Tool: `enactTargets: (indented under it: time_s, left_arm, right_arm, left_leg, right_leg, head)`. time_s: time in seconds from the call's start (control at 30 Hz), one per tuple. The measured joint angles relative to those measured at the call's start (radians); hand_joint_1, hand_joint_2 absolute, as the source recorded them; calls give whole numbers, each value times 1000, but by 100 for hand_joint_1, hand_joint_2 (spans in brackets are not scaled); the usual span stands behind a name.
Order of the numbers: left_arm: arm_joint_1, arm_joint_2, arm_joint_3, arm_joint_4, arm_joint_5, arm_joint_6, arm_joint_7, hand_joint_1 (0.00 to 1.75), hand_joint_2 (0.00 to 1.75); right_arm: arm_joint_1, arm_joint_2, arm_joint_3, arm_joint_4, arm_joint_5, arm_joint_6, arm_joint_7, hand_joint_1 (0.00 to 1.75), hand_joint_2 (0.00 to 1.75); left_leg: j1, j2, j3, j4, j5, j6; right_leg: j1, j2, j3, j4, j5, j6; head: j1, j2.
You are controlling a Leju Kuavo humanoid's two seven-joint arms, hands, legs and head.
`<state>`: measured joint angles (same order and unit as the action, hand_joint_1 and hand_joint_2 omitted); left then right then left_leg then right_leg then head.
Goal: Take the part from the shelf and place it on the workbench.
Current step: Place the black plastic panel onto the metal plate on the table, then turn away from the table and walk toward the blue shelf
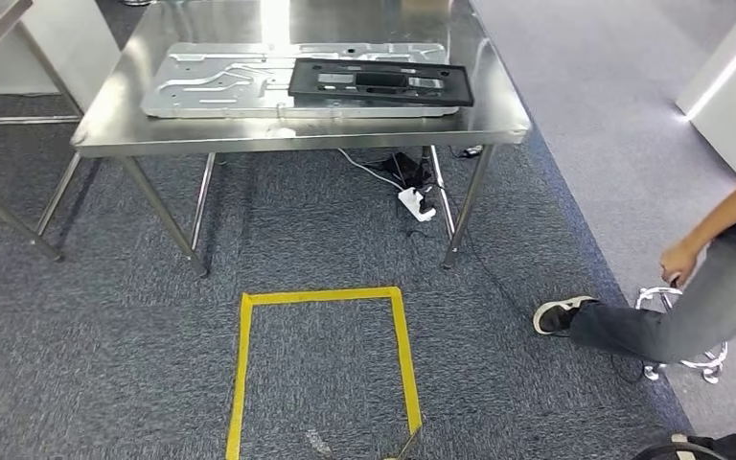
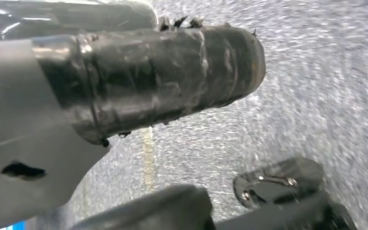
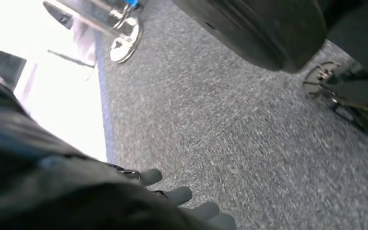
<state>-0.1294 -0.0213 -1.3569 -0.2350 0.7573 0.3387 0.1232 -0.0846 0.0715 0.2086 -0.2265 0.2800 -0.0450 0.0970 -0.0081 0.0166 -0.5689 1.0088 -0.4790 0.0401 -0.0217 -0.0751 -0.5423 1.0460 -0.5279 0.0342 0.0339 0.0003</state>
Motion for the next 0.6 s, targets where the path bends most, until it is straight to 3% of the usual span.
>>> enactTargets:
  time_s: [0.03, 0.1, 0.13, 0.17, 0.2, 0.23, 0.3, 0.37, 0.43, 0.47, 0.53, 0.6]
  left_arm:
    - [0, 1, 0, 0, 9, 1, 0, 0, 0]
    - [-1, 2, 0, 0, 34, 3, -3, 0, 0]
    - [-1, 2, 0, 0, 49, 5, -6, 0, 0]
    - [0, 3, 0, 0, 64, 8, -10, 0, 0]
    - [1, 3, 0, 0, 78, 12, -13, 0, 0]
    - [3, 4, 1, 0, 91, 14, -16, 0, 0]
    - [4, 5, 5, 0, 113, 17, -20, 0, 0]
    - [4, 5, 8, 0, 124, 15, -19, 0, 0]
    - [7, 6, 9, 0, 128, 12, -14, 0, 0]
    - [9, 7, 9, 0, 128, 11, -10, 0, 0]
    - [10, 10, 10, 0, 128, 10, -7, 0, 0]
    - [8, 10, 12, 0, 127, 11, -6, 0, 0]
  right_arm:
    - [0, -6, 10, 0, 4, 6, 2, 0, 0]
    - [2, -18, 32, 0, 20, 9, 2, 0, 0]
    - [3, -23, 42, 0, 27, 3, -1, 0, 0]
    - [6, -29, 51, 0, 29, -10, -7, 0, 0]
    - [8, -34, 58, 0, 26, -27, -14, 0, 0]
    - [9, -38, 62, 0, 18, -45, -21, 0, 0]
    - [8, -45, 66, 0, 2, -71, -32, 0, 0]
    - [4, -51, 73, 0, 3, -74, -38, 0, 0]
    - [0, -55, 88, 0, 20, -61, -38, 0, 0]
    - [-1, -57, 97, 0, 29, -52, -36, 0, 0]
    - [-1, -62, 116, 0, 42, -33, -32, 0, 0]
    - [3, -68, 134, 0, 46, -16, -30, 0, 0]
  left_leg:
    - [2, -8, 3, -5, 5, 7]
    - [-1, -26, -1, -6, 9, 17]
    - [-3, -38, -3, -5, 10, 18]
    - [-5, -51, -4, -3, 11, 19]
    - [-6, -65, -5, -1, 11, 19]
    - [-6, -79, -6, 3, 10, 19]
    - [-6, -105, -11, 16, 7, 14]
    - [-6, -124, -21, 25, 5, 5]
    - [-5, -140, -28, 25, 7, -5]
    - [-6, -135, -32, 29, 5, -9]
    - [-5, -93, -57, 77, -28, -20]
    - [0, -45, -110, 190, -90, -31]
  right_leg:
    - [0, 24, -17, 40, -26, 1]
    - [2, 62, -77, 169, -92, -2]
    - [3, 68, -106, 227, -112, -3]
    - [4, 71, -121, 256, -113, -4]
    - [4, 73, -119, 246, -94, -6]
    - [3, 77, -97, 197, -60, -7]
    - [2, 112, -39, 64, -2, -10]
    - [1, 137, -13, -2, 14, -14]
    - [2, 121, -11, -6, 16, -23]
    - [1, 110, -8, -10, 18, -29]
    - [-2, 85, -2, -18, 23, -40]
    - [0, 60, -1, -20, 23, -44]
  head:
    - [0, 0]
    - [1, 0]
    - [1, 0]
    - [1, 0]
    - [1, 0]
    - [1, 0]
    - [1, 0]
    - [0, 0]
    - [0, 0]
    - [0, 0]
    - [-3, 0]
    - [-5, 0]
